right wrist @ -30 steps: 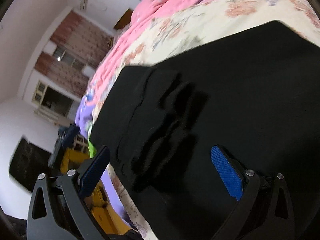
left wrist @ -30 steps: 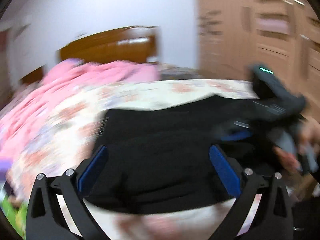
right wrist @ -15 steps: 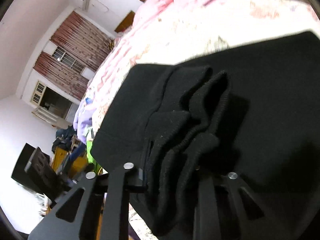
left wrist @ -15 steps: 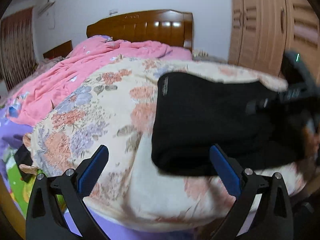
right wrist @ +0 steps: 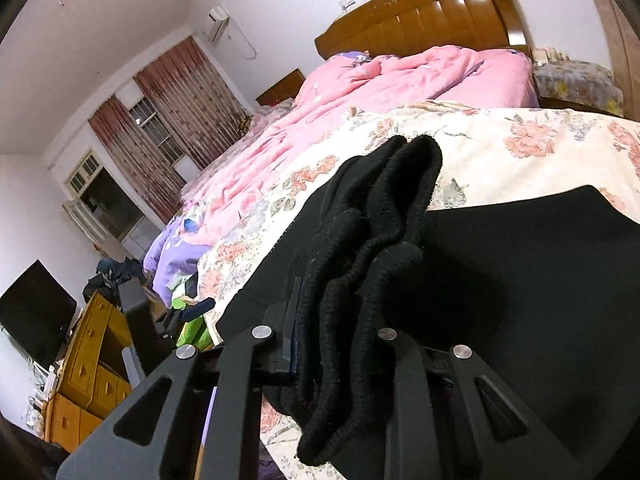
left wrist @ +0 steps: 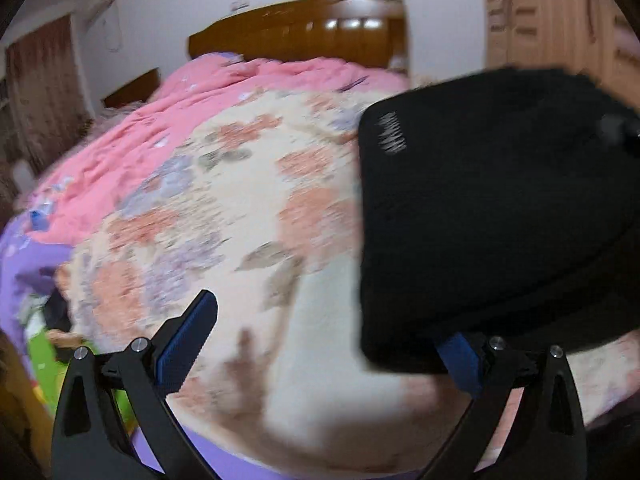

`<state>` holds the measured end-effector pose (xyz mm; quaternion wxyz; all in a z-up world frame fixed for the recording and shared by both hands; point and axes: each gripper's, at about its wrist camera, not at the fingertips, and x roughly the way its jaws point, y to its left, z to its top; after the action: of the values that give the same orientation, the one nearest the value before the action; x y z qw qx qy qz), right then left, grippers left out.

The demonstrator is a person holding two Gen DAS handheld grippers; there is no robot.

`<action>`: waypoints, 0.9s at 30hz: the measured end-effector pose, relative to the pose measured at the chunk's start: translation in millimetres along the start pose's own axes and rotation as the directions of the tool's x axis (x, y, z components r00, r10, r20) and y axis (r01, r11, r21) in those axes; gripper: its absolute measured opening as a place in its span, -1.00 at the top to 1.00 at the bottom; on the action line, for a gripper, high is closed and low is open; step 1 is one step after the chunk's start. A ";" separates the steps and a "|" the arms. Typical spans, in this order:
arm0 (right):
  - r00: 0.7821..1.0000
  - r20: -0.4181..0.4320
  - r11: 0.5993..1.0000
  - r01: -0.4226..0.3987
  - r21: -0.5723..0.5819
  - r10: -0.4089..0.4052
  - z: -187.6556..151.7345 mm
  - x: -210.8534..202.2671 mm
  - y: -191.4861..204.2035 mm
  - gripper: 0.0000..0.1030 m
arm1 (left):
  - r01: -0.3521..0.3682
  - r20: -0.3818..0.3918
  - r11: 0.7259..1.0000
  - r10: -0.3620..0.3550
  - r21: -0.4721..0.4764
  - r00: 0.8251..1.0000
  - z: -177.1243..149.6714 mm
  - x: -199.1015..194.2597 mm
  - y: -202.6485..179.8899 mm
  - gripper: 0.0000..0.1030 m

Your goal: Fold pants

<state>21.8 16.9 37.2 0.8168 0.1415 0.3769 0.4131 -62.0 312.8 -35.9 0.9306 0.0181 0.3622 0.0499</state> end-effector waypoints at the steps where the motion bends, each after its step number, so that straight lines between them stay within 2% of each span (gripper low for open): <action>1: 1.000 0.006 1.000 -0.005 0.002 0.004 1.4 -1.3 1.1 0.61 | 0.017 0.012 1.000 -0.017 -0.012 1.000 3.7 -2.5 -5.6 -0.96; 3: 1.000 0.023 1.000 -0.008 -0.006 0.008 5.7 -3.4 3.3 0.62 | -0.035 0.003 0.999 0.035 -0.014 0.999 6.5 3.5 -12.3 -0.96; 4: 0.999 0.034 1.000 0.002 -0.015 -0.002 7.0 -6.7 4.0 0.63 | -0.125 -0.025 0.992 0.124 -0.009 0.992 6.1 13.4 -13.1 -0.96; 5: 0.999 0.043 1.000 0.017 -0.022 -0.016 8.9 -11.4 4.5 0.64 | -0.171 -0.047 0.985 0.171 -0.001 0.984 3.6 20.8 -10.4 -0.97; 7: 0.998 0.045 0.999 0.041 -0.034 -0.039 9.2 -15.6 0.5 0.64 | -0.115 -0.045 0.993 0.114 -0.038 0.993 -0.9 17.5 1.9 -0.97; 11: 0.997 -0.009 0.997 0.080 -0.019 -0.080 -14.4 -6.4 -22.0 0.65 | -0.079 -0.037 0.994 0.076 -0.079 0.996 -2.9 9.9 12.5 -0.97; 13: 0.994 -0.048 0.995 0.101 0.016 -0.100 -30.9 3.2 -37.4 0.65 | -0.070 -0.048 0.993 0.066 -0.096 0.997 -3.9 12.6 12.6 -0.97; 15: 0.993 -0.094 0.990 0.087 0.107 -0.077 -49.0 13.7 -59.8 0.65 | -0.068 -0.056 0.992 0.063 -0.103 0.996 -5.1 15.4 10.6 -0.97; 17: 0.996 -0.076 0.989 0.059 0.137 -0.049 -52.4 10.6 -66.5 0.65 | -0.076 -0.056 0.993 0.071 -0.094 0.996 -5.1 15.9 8.3 -0.97; 23: 0.994 0.013 0.993 0.105 0.052 -0.106 -39.0 -16.7 -47.1 0.65 | -0.117 -0.040 0.993 0.117 -0.006 0.992 1.1 6.3 -8.9 -0.97; 27: 0.983 -0.017 0.977 0.181 0.112 -0.181 -50.8 -13.3 -75.9 0.65 | -0.126 -0.041 0.990 0.129 0.056 0.991 2.5 8.1 -23.9 -0.97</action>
<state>22.7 -44.5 -31.6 0.8403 0.1512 0.4140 0.3155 -52.4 289.9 -41.1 0.9165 0.0650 0.3819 0.1000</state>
